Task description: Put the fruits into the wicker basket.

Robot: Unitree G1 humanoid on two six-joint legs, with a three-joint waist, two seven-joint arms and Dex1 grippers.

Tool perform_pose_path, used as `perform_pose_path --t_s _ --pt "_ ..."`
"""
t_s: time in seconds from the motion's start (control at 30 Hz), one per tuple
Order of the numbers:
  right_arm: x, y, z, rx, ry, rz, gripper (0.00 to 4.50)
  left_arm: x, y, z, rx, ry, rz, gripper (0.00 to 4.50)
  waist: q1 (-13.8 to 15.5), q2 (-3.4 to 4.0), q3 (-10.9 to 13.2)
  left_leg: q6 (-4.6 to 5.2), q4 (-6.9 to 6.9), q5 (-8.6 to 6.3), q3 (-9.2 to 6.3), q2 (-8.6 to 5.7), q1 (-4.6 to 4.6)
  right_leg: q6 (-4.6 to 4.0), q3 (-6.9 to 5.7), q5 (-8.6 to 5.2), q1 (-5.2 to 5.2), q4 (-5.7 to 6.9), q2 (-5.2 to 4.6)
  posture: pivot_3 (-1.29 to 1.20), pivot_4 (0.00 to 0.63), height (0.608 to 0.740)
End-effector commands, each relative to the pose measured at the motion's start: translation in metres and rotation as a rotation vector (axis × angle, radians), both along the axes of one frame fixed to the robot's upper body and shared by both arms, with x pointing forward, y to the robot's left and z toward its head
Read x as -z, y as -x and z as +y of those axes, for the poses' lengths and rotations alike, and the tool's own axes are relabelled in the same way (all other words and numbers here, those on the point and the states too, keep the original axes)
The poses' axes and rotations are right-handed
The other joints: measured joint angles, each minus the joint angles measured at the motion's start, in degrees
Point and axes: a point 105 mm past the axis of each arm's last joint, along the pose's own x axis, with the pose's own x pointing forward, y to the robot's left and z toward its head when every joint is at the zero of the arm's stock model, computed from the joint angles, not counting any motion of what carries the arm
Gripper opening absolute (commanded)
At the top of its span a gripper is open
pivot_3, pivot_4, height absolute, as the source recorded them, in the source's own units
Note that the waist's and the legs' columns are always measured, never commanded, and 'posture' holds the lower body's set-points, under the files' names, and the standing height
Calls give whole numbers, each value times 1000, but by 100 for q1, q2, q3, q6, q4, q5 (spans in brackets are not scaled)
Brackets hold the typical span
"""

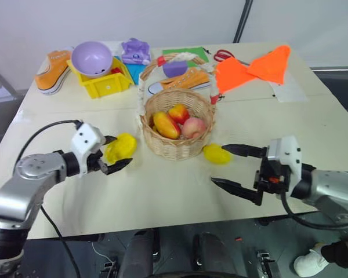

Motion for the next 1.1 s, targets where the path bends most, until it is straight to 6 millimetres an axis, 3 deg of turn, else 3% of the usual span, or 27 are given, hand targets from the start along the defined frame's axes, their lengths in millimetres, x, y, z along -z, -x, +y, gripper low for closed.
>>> perform_pose_path --t_s 0.03,0.17,0.3,0.4,0.47,0.6,0.67,0.77,0.87,0.93,1.1 --pt "-6 6 9 -37 -12 -33 4478 -2 -10 5 -34 -85 -84 4500 0 0 0 1 -1 0 0 0 -1 0 0 0 -1 0 0 0 150 740" --pt "-3 6 12 -45 -14 -33 4478 4 -15 4 -42 -94 -110 4500 -2 -1 0 3 0 1 1 0 -1 2 -1 1 -1 1 0 0 150 740" --pt "-3 5 13 -45 -14 -43 4500 6 -15 6 -51 -94 -127 3271 -2 -2 0 4 6 0 1 0 1 2 -1 1 2 3 -1 0 150 740" --pt "-3 5 13 -46 -11 -48 4500 3 -16 12 -69 -102 -137 1995 -3 -1 0 4 7 0 1 0 1 2 -1 1 2 5 -1 0 150 740" --pt "-2 5 13 -46 -8 -50 4500 -1 -16 19 -87 -106 -154 1995 -9 -2 0 5 8 0 1 0 2 2 -1 1 2 6 -1 0 150 740" --pt "-2 5 12 -39 7 -63 4500 -30 -8 42 -133 4 -173 1995 -27 -8 3 7 8 1 1 2 1 3 -1 2 -2 11 0 0 150 740" --pt "-3 4 11 -37 14 -71 4500 -45 3 42 -87 76 -151 1995 -16 -8 3 7 9 2 1 4 1 3 -4 2 -2 13 0 0 150 740" --pt "-7 0 6 -29 27 -87 4500 -74 27 19 87 182 -84 1995 -3 -12 5 4 17 -1 1 3 -1 3 -4 1 1 12 -1 0 150 740" --pt "-12 -9 -4 11 28 -100 4500 -100 32 -19 225 234 -126 1995 54 -15 5 8 32 -5 1 1 4 1 -14 1 3 9 -9 0 150 740" --pt "-13 -18 -15 61 38 -101 4500 -105 23 -50 264 230 -159 1995 90 -13 0 11 43 -7 3 0 4 1 -17 1 7 8 -13 0 150 740" --pt "-20 -28 -28 135 -1 -102 4500 -101 -9 -105 251 206 -224 1995 139 -25 0 46 53 -6 26 -6 6 18 -12 10 38 10 -10 0 150 740"
